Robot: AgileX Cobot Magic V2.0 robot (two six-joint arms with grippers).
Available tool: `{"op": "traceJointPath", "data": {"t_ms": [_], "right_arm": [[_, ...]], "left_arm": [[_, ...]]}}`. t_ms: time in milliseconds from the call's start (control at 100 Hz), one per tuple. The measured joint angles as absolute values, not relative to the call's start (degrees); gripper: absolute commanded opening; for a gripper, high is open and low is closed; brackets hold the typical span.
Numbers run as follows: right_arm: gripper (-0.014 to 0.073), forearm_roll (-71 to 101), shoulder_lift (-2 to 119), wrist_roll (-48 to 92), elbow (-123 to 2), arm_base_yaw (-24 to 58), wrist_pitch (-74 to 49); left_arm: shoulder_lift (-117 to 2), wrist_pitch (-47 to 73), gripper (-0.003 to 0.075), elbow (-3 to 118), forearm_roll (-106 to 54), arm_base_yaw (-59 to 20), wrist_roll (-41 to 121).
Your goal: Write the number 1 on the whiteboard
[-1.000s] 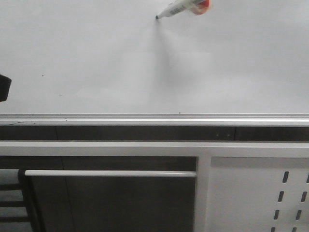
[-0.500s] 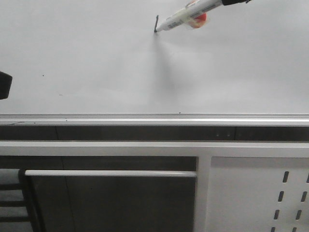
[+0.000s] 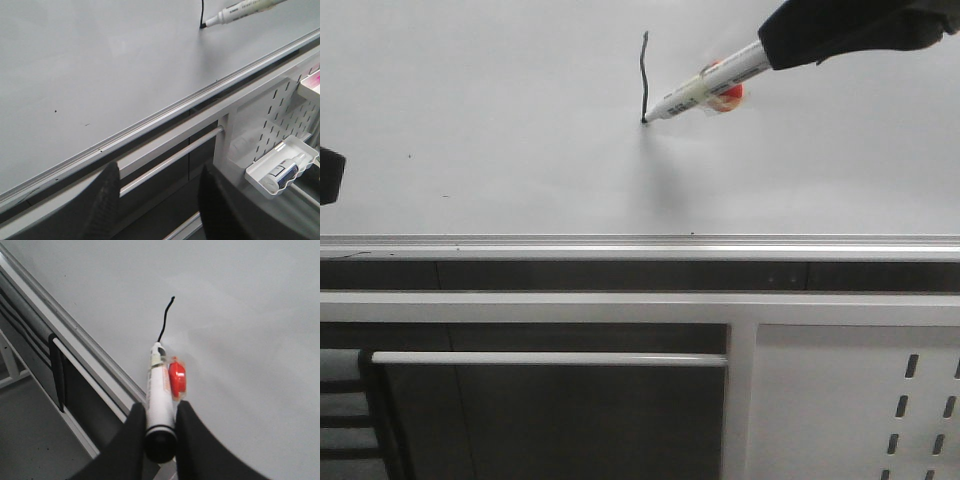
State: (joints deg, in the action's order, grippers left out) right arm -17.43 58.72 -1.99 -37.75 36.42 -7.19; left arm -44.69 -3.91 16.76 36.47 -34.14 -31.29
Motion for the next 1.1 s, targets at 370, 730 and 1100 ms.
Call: {"op": "traceJointPath", "data": {"t_ms": [370,730,1100], "right_arm": [[-0.0061,-17.4,60.0,-2.0,-37.6,36.4,-7.8],[-0.0061,-15.5,56.6,-2.0,-37.4,42.0,-11.6],[-0.0061,-8.5,52.9,-2.0,-37.4,54.3,-18.7]], "left_arm": [[-44.7,-4.7,0.0326,16.8,36.5,-34.1,-31.3],[-44.7,-5.2,0.0326,16.8,36.5,-34.1,-31.3],[-44.7,-7.8,0.0326,16.8,37.8,-35.1,-31.3]]}}
